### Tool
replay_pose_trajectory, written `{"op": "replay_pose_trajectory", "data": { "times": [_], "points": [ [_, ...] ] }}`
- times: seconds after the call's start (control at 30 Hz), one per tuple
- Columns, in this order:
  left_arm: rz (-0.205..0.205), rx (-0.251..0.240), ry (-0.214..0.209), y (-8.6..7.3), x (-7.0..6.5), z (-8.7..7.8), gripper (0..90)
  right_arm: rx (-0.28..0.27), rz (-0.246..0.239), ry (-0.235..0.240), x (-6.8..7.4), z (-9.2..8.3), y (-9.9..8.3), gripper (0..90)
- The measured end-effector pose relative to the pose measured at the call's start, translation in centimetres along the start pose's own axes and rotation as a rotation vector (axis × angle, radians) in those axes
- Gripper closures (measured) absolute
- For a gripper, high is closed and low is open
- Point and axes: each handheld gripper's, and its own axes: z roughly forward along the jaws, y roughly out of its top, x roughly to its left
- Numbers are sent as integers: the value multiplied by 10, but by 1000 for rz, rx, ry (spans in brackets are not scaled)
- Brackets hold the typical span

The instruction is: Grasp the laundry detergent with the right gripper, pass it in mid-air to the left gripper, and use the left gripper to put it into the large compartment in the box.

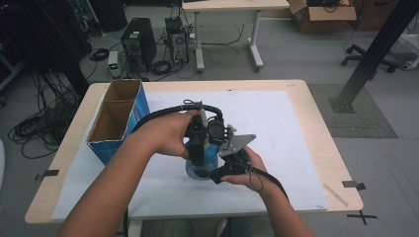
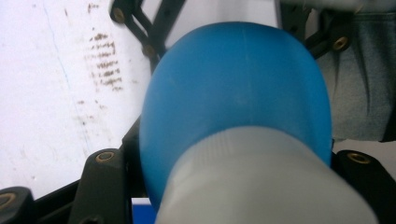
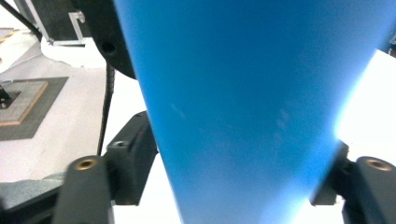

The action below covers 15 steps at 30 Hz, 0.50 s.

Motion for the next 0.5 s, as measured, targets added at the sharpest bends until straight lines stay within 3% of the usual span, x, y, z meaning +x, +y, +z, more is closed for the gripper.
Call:
{"op": "replay_pose_trajectory", "data": {
  "times": [0.07,0.5],
  "points": [
    [-2,0,2,0,1,1,402,-3,31,7,-1,-2,-1,267],
    [-6,6,-16,-1,3,1,401,-13,65,3,-2,-2,-4,57]
  ]
}}
